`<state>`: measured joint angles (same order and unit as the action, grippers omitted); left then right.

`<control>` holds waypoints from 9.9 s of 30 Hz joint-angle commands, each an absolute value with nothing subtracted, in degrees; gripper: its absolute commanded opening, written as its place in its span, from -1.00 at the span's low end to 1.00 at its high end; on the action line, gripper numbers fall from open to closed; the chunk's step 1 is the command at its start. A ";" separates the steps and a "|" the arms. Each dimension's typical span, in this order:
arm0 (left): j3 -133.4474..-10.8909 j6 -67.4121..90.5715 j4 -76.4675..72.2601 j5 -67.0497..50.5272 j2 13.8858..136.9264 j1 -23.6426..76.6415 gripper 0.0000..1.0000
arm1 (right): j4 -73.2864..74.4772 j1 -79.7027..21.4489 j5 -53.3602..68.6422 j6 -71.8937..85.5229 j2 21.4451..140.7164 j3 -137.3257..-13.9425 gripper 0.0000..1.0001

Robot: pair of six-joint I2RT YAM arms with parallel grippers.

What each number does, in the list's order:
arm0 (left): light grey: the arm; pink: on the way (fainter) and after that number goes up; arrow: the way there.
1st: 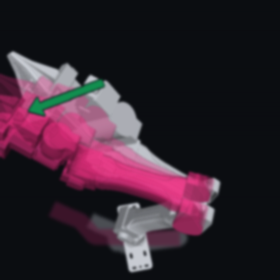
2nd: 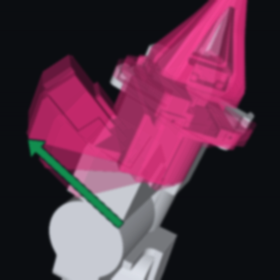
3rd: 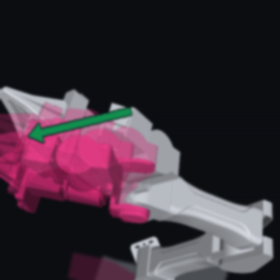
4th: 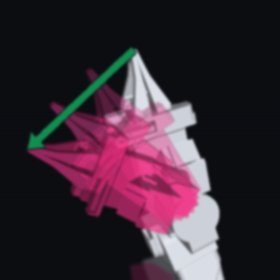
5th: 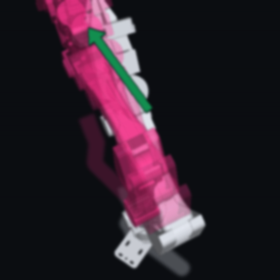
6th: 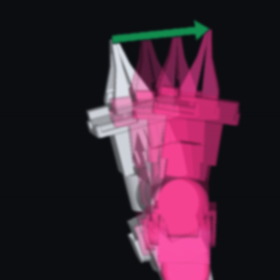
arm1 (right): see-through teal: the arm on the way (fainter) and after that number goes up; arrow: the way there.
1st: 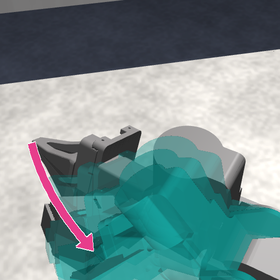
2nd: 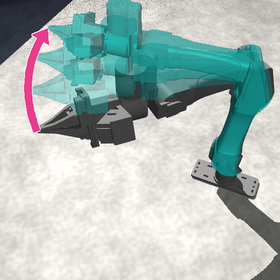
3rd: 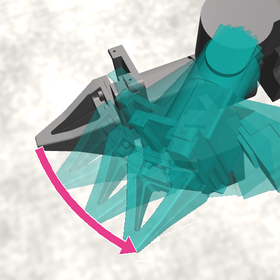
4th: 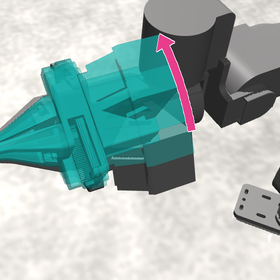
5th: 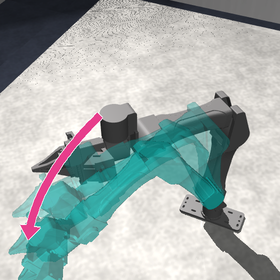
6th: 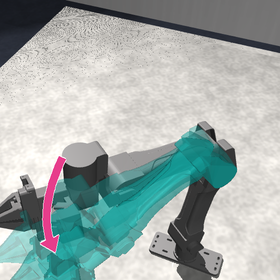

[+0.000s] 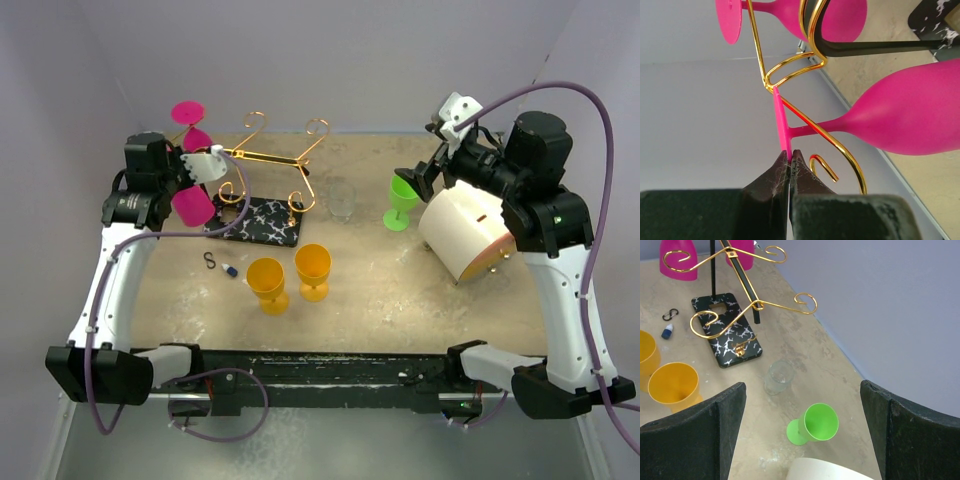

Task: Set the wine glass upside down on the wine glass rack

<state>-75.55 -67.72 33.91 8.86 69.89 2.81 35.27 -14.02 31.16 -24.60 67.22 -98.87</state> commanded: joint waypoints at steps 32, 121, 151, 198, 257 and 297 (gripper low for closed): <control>-83.58 -63.47 51.51 7.35 66.67 4.04 -0.95 | 32.61 -12.57 34.37 -23.29 66.56 -97.56 1.00; -79.75 -65.48 46.39 22.26 69.03 4.16 -0.20 | 31.82 -11.07 35.42 -23.03 66.26 -95.77 1.00; -77.95 -64.64 50.12 23.49 68.35 4.13 0.34 | 31.31 -10.40 35.12 -23.03 66.80 -94.65 1.00; -104.57 -42.73 61.30 -12.73 65.11 3.96 0.98 | 39.44 -10.90 2.96 -20.06 93.27 -104.18 0.90; -104.20 -35.32 58.52 -14.02 65.22 3.96 0.99 | 53.06 -9.49 8.47 -23.93 104.77 -117.59 -1.00; -113.84 23.56 28.91 -49.83 86.77 6.12 0.81 | 31.44 -20.56 29.55 -8.70 85.15 -124.02 -1.00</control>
<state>-114.69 15.22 37.30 -47.55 85.84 4.67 36.01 -20.25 27.40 -9.54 86.19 -123.46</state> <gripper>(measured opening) 0.911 0.009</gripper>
